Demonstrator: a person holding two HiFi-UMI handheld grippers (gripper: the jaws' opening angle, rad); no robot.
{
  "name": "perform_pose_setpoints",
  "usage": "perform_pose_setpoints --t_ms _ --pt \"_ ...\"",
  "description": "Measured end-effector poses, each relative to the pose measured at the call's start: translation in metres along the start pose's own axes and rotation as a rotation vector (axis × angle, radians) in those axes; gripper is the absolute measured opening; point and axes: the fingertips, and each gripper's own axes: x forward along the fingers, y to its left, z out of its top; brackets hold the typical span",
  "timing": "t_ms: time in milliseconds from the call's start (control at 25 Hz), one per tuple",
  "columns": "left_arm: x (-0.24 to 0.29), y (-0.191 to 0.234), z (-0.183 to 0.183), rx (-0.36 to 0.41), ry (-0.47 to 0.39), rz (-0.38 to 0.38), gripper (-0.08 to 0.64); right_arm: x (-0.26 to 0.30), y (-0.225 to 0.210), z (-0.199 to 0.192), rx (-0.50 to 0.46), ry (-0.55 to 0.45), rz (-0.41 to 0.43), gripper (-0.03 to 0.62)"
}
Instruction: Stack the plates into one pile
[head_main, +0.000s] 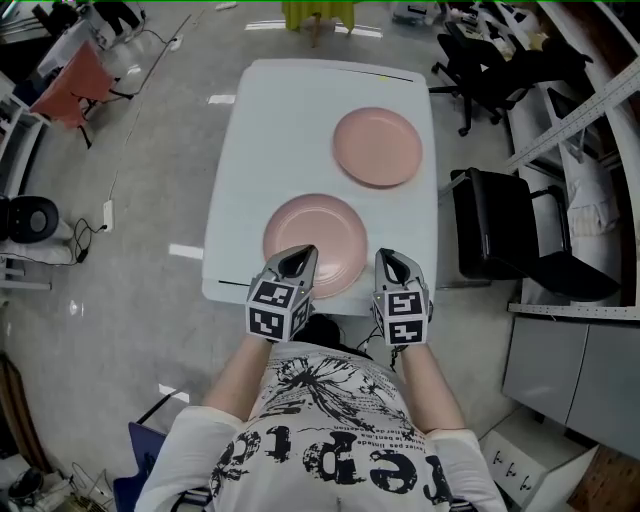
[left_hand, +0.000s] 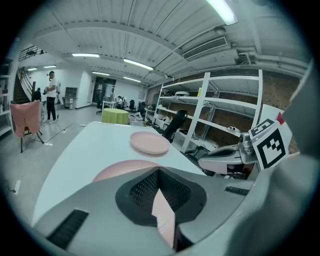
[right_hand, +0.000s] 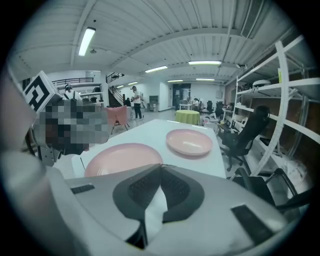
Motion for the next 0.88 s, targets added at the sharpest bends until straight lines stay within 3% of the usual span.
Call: perform_pose_setpoints --t_ms 440,640,880 --pt "0.068 0.012 0.065 0.0 -0.026 -0.098 0.005 0.036 -0.056 0.043 0.059 -0.047 -0.033 0.006" --pt "0.097 0.01 0.074 -0.045 -0.018 -0.069 0.005 0.055 -0.089 0.061 0.002 -0.093 -0.032 0.008" --pt "0.145 -0.013 0.087 -0.108 -0.028 0.022 0.005 0.075 -0.154 0.065 -0.033 -0.109 0.056 0.008"
